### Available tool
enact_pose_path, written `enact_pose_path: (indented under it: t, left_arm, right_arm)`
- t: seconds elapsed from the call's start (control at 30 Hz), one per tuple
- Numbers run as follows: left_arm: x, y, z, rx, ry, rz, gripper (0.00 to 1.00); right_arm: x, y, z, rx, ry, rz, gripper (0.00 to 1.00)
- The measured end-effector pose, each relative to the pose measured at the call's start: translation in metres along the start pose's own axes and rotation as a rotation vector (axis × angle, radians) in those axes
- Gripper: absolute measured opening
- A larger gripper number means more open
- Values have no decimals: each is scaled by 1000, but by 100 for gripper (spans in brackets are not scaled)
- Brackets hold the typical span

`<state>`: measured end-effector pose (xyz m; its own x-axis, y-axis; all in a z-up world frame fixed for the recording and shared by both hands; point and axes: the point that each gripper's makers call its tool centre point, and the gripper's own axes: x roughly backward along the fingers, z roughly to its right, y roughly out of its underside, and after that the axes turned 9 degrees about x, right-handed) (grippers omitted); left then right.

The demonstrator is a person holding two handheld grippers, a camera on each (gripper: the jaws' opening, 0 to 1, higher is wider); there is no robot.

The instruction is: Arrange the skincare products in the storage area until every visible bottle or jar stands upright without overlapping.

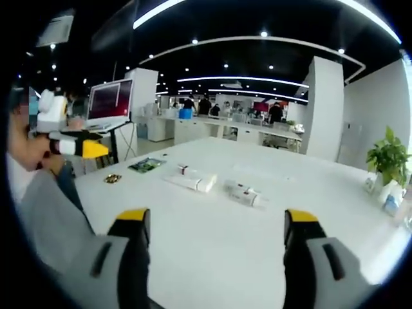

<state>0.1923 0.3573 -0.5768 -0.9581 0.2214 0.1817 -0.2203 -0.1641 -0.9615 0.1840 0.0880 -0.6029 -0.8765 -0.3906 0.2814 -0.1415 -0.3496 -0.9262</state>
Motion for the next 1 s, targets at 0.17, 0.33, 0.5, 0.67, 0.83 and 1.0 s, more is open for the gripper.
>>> enact_pose_path:
  t: [0.17, 0.33, 0.5, 0.67, 0.83, 1.0]
  left_arm:
    - [2, 19, -4, 42, -6, -48, 100]
    - [1, 26, 4, 27, 47, -68, 100]
    - [2, 35, 5, 26, 48, -107, 100]
    - [5, 34, 13, 52, 90, -91, 100]
    - [3, 37, 15, 57, 97, -94, 100]
    - [4, 46, 22, 22, 120, -132, 100]
  right_arm:
    - [1, 0, 3, -4, 12, 1, 87]
    - [1, 0, 1, 22, 7, -1, 86]
    - [0, 3, 3, 28, 12, -16, 85]
    - [0, 3, -1, 31, 5, -20, 84]
    - [-1, 1, -10, 35, -24, -22, 83]
    - [-1, 5, -11, 14, -29, -42, 82]
